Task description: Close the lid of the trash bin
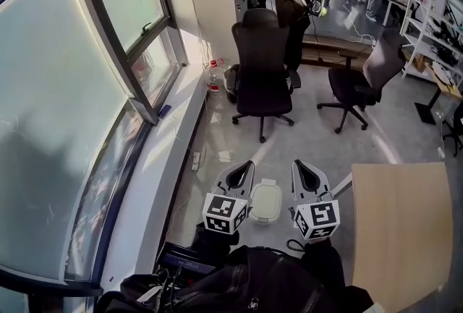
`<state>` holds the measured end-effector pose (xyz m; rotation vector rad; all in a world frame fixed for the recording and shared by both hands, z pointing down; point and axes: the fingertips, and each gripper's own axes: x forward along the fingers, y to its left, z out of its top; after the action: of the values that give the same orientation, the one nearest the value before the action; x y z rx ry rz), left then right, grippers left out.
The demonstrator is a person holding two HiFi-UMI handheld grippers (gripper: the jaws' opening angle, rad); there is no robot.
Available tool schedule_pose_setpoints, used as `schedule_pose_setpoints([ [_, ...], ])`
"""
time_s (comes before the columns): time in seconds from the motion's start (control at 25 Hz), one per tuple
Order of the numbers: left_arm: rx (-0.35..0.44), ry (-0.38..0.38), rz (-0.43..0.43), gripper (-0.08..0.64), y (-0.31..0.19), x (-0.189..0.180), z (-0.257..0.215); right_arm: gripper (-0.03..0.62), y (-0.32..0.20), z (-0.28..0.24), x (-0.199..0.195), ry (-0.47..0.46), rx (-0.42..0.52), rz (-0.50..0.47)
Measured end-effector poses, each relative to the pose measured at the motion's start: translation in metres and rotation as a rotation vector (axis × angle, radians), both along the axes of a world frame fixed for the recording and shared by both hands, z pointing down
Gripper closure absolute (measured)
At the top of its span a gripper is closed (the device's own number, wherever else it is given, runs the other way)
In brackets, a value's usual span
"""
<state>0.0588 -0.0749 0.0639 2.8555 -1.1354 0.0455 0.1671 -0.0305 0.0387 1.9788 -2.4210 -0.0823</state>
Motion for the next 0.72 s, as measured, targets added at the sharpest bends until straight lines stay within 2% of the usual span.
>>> schedule_pose_setpoints([
  [0.24,0.000,0.015,-0.009,0.558,0.000,0.000,-0.005,0.588,0.007,-0.002,0.004,-0.013,0.004,0.033],
  [0.72,-0.010,0.019,-0.006,0.558,0.000,0.004,-0.005,0.588,0.008,-0.007,0.007,-0.014,0.015,0.041],
])
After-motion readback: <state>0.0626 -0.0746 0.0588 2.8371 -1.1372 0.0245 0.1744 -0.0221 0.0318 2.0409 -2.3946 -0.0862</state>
